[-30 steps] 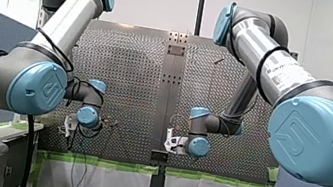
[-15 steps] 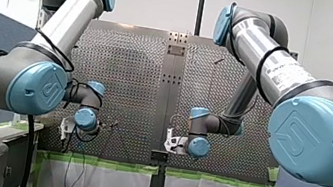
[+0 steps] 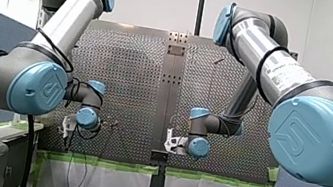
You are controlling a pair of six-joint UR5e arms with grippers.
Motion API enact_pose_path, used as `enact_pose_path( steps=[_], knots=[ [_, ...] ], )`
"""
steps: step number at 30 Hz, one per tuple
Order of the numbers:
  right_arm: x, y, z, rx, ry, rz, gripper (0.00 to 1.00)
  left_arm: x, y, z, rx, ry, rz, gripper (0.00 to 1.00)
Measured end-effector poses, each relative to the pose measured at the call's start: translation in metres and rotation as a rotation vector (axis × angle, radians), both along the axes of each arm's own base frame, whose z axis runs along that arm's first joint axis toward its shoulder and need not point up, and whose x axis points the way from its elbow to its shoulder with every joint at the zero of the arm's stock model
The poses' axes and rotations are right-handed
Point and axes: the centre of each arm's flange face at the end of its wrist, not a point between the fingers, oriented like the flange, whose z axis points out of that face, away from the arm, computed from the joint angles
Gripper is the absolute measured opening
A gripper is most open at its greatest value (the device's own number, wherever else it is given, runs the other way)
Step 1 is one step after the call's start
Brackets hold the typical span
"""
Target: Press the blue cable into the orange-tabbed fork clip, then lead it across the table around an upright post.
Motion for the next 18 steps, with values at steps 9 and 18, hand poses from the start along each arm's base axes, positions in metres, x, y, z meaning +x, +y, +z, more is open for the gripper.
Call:
enact_pose_path(
  steps=[9, 18],
  knots=[
    [-0.003, -0.003, -0.001, -0.002, 0.001, -0.014, 0.00, 0.016, -0.001, -0.012, -0.004, 0.003, -0.005, 0.00],
    [-0.008, -0.011, 0.001, -0.009, -0.004, -0.029, 0.00, 0.043, -0.003, 0.000, -0.031, -0.040, -0.005, 0.00]
  ],
)
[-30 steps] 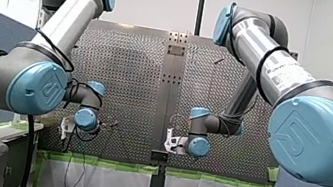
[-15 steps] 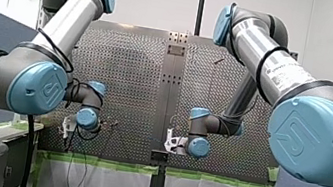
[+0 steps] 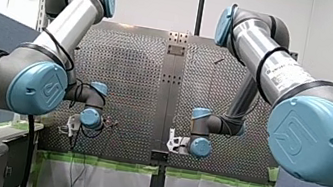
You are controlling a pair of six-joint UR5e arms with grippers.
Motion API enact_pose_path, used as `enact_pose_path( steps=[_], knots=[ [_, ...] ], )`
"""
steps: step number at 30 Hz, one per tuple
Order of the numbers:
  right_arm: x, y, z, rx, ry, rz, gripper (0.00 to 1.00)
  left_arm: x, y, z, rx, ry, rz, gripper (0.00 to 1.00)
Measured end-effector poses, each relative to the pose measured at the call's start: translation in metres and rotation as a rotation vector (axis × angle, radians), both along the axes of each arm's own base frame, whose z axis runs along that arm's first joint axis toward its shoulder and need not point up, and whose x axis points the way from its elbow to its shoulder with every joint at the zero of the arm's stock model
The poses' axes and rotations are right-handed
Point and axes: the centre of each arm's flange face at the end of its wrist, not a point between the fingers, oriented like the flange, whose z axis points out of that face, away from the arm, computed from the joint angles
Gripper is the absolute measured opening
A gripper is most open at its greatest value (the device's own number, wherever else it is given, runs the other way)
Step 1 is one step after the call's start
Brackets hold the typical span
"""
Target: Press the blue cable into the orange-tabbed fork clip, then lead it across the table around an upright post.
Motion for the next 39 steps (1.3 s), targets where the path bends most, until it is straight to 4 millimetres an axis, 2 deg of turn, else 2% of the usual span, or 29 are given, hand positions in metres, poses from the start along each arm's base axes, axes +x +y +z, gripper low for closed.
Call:
enact_pose_path(
  steps=[17, 21, 39],
  knots=[
    [-0.002, -0.015, 0.007, 0.001, -0.001, -0.014, 0.00, 0.005, 0.001, 0.002, -0.004, -0.004, 0.004, 0.00],
    [-0.003, -0.015, 0.007, 0.004, 0.001, -0.014, 0.00, 0.005, 0.001, 0.002, -0.001, -0.001, 0.008, 0.13],
    [-0.009, -0.021, 0.008, 0.024, 0.012, -0.027, 0.00, 0.004, 0.001, 0.002, 0.002, 0.002, 0.010, 0.13]
  ],
)
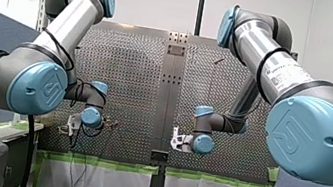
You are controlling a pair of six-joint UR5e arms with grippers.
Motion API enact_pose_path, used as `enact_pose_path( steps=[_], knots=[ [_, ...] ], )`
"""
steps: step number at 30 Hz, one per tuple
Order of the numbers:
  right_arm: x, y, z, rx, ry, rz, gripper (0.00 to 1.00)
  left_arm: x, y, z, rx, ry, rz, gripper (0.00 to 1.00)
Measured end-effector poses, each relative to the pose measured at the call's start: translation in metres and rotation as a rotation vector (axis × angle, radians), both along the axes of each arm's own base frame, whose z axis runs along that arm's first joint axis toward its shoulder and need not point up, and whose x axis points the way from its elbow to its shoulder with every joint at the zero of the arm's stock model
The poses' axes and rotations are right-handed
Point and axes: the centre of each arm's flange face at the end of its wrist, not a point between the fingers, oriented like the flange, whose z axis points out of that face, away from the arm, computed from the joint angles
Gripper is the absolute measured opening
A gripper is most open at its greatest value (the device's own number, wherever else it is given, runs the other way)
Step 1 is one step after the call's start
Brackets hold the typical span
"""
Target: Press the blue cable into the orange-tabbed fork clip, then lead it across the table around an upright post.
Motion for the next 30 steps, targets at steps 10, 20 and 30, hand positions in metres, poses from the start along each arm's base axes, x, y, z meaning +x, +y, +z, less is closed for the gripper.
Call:
enact_pose_path(
  steps=[10, 20, 30],
  knots=[
    [-0.002, -0.015, 0.025, 0.010, 0.004, -0.022, 0.00, 0.000, -0.001, 0.000, 0.007, 0.001, -0.004, 0.01],
    [0.002, -0.033, 0.091, -0.068, -0.063, -0.031, 0.00, 0.000, -0.001, 0.000, 0.008, 0.001, -0.004, 0.01],
    [0.009, -0.045, 0.171, -0.170, -0.134, -0.025, 0.00, -0.001, -0.007, 0.000, -0.009, 0.003, -0.046, 0.41]
  ],
)
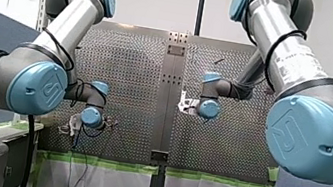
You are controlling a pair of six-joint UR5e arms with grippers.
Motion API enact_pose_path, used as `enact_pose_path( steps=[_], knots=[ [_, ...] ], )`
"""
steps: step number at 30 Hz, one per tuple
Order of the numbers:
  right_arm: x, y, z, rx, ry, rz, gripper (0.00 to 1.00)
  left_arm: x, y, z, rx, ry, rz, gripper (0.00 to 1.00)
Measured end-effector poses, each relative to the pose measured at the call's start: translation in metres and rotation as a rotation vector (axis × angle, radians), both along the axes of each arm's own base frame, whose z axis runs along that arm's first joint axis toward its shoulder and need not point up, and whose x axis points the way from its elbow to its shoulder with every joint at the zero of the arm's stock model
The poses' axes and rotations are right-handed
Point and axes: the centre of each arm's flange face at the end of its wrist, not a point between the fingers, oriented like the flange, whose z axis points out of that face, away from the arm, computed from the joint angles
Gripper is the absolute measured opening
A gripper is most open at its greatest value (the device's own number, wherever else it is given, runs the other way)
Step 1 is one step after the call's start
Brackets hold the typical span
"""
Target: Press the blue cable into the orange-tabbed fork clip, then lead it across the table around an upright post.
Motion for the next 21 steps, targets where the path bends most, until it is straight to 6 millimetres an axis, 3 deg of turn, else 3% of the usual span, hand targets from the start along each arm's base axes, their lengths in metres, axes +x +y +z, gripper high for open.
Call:
enact_pose_path(
  steps=[1, 2, 3, 4, 6, 9, 21],
  knots=[
    [0.000, 0.000, 0.007, -0.008, -0.006, 0.001, 0.00, 0.000, -0.001, 0.000, -0.003, 0.000, -0.006, 0.41],
    [0.001, -0.001, 0.015, -0.016, -0.011, 0.002, 0.00, 0.000, -0.002, 0.000, -0.005, 0.001, -0.009, 0.56],
    [0.001, -0.001, 0.026, -0.026, -0.017, 0.003, 0.00, -0.001, -0.002, 0.000, -0.006, 0.001, -0.012, 0.65],
    [0.001, -0.001, 0.034, -0.033, -0.021, 0.003, 0.00, -0.001, -0.003, 0.000, -0.009, 0.002, -0.013, 0.65],
    [0.001, -0.002, 0.052, -0.050, -0.029, 0.004, 0.00, -0.002, -0.003, -0.001, -0.012, 0.005, -0.011, 0.88],
    [0.001, -0.001, 0.077, -0.076, -0.043, 0.004, 0.00, -0.004, -0.001, -0.002, -0.010, 0.013, 0.005, 0.95],
    [-0.003, 0.007, 0.176, -0.182, -0.099, 0.007, 0.00, -0.007, 0.001, -0.004, -0.018, 0.017, 0.014, 0.97]
  ],
)
